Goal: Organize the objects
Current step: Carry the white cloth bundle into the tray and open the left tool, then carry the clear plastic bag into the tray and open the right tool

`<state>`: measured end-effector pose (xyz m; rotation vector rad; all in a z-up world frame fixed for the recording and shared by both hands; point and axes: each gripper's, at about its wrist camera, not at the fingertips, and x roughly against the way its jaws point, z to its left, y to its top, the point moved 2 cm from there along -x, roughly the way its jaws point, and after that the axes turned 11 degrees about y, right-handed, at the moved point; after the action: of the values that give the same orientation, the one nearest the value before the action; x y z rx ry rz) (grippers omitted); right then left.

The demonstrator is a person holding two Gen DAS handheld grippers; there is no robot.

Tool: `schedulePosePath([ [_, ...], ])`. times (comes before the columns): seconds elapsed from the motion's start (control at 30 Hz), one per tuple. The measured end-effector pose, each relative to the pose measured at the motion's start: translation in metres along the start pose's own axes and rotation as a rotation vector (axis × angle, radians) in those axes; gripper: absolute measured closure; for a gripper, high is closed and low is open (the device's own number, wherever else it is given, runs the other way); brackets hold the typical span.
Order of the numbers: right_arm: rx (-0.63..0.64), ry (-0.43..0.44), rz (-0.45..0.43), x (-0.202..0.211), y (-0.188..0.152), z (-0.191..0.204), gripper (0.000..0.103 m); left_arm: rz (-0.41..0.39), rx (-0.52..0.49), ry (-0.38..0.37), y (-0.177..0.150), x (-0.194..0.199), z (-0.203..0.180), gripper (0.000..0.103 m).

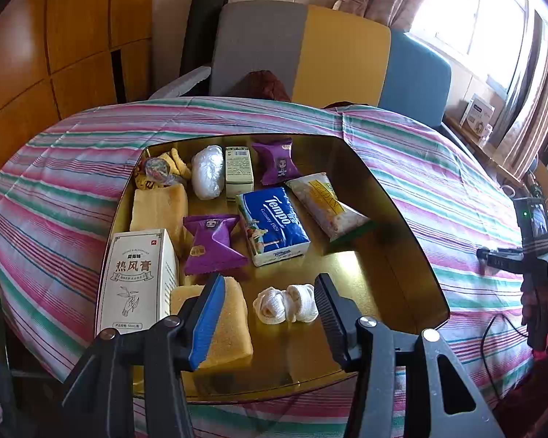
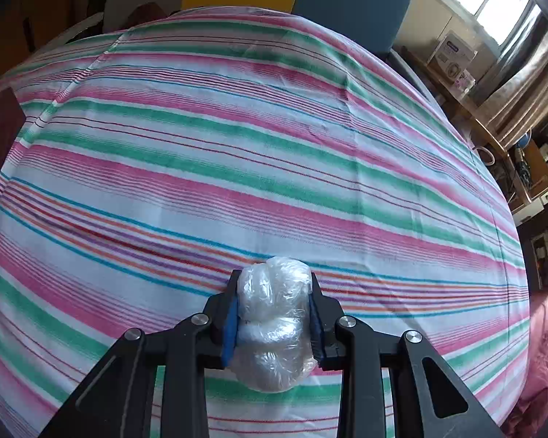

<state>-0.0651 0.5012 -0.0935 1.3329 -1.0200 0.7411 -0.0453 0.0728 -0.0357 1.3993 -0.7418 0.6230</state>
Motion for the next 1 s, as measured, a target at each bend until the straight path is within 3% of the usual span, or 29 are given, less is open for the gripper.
schedulePosePath([
  [0.17, -0.044, 0.13, 0.026, 0.018, -0.01, 0.029, 0.071, 0.001, 0.026, -0.018, -0.001, 0.002, 0.009, 0.052],
  [0.3, -0.006, 0.271, -0.073, 0.056, -0.007, 0.078, 0.071, 0.001, 0.05, -0.015, -0.001, 0.004, 0.021, 0.052],
  [0.43, 0.119, 0.423, -0.186, 0.1, -0.002, 0.151, 0.071, -0.001, 0.078, -0.008, -0.001, 0.006, 0.035, 0.052],
  [0.53, 0.198, 0.499, -0.205, 0.113, -0.004, 0.205, 0.071, -0.002, 0.097, 0.005, -0.002, 0.007, 0.047, 0.052],
  [0.73, 0.293, 0.532, -0.14, 0.091, -0.01, 0.28, 0.069, 0.006, 0.124, 0.031, -0.007, 0.006, 0.064, 0.048],
  [0.9, 0.306, 0.528, -0.06, 0.061, -0.022, 0.297, 0.066, 0.008, 0.105, 0.044, -0.009, 0.004, 0.062, 0.045],
  [1.0, 0.308, 0.544, -0.027, 0.055, -0.028, 0.301, 0.058, -0.002, 0.087, 0.048, -0.007, 0.004, 0.056, 0.045],
])
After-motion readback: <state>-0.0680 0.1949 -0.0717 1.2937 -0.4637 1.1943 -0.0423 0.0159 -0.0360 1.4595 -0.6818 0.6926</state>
